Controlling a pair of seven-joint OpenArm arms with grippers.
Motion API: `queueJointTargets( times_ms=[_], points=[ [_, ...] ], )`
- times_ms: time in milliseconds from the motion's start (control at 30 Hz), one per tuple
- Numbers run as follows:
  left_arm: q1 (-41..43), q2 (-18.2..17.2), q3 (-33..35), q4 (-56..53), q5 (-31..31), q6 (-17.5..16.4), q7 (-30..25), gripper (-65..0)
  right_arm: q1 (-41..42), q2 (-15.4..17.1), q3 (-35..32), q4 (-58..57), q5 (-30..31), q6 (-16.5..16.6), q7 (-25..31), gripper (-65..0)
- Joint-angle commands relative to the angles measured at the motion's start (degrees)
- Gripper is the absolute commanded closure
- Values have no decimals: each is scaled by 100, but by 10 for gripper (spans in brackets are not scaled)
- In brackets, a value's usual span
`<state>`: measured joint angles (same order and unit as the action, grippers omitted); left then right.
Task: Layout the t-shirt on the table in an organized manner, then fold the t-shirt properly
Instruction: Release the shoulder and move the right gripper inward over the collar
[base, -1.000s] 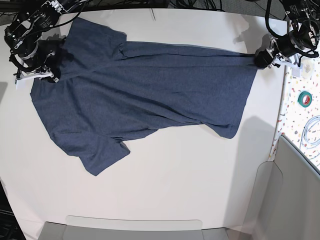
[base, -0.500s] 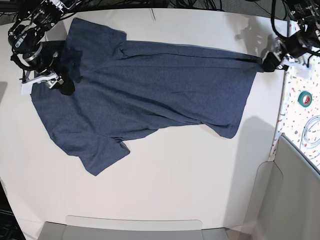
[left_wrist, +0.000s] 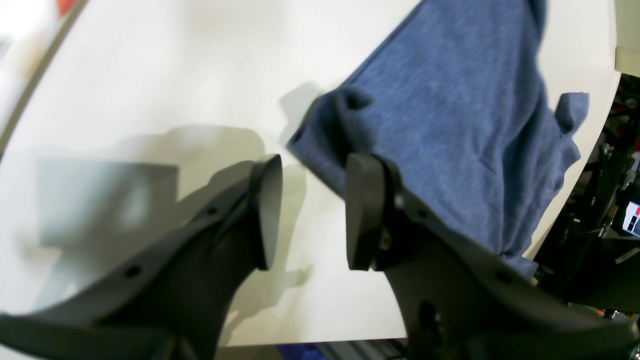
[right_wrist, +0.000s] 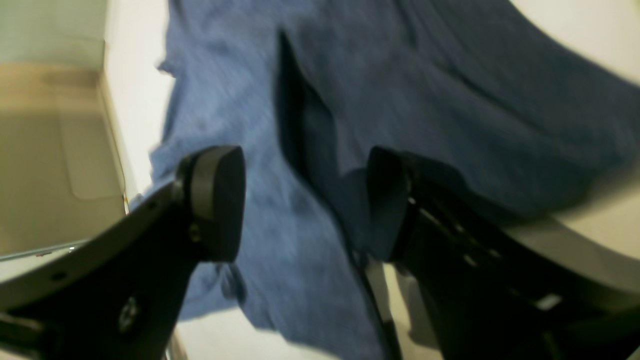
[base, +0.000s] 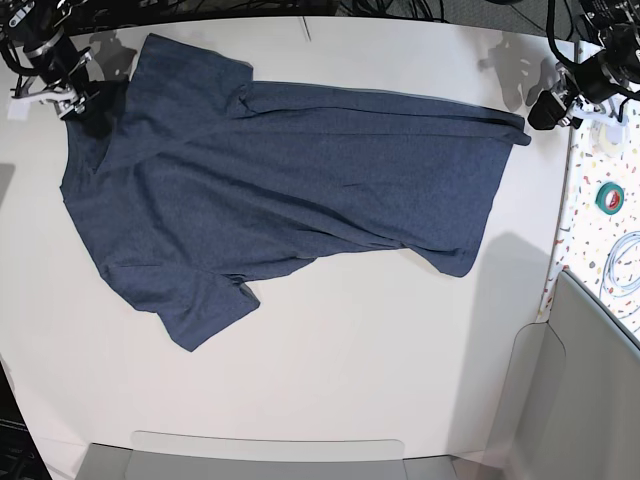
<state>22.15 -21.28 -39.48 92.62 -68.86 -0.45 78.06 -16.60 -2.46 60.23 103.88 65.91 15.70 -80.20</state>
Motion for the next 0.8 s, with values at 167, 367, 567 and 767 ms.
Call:
queueJointTargets(
  times_ms=[167, 367, 567, 767],
  points=[
    [-4, -92, -56, 96, -107, -12, 31, -215, -630, -110, 56, 96, 640, 34, 20, -380],
    [-4, -92, -74, 96, -107, -12, 31, -215, -788, -163, -5, 78, 526, 34, 20, -380],
    [-4, -83, -56, 96, -107, -12, 31, -215, -780, -339, -796, 78, 16, 34, 20, -379],
    [-4, -83, -74, 96, -107, -12, 31, -215, -744, -444, -1315, 78, -503, 34, 20, -379]
  ],
)
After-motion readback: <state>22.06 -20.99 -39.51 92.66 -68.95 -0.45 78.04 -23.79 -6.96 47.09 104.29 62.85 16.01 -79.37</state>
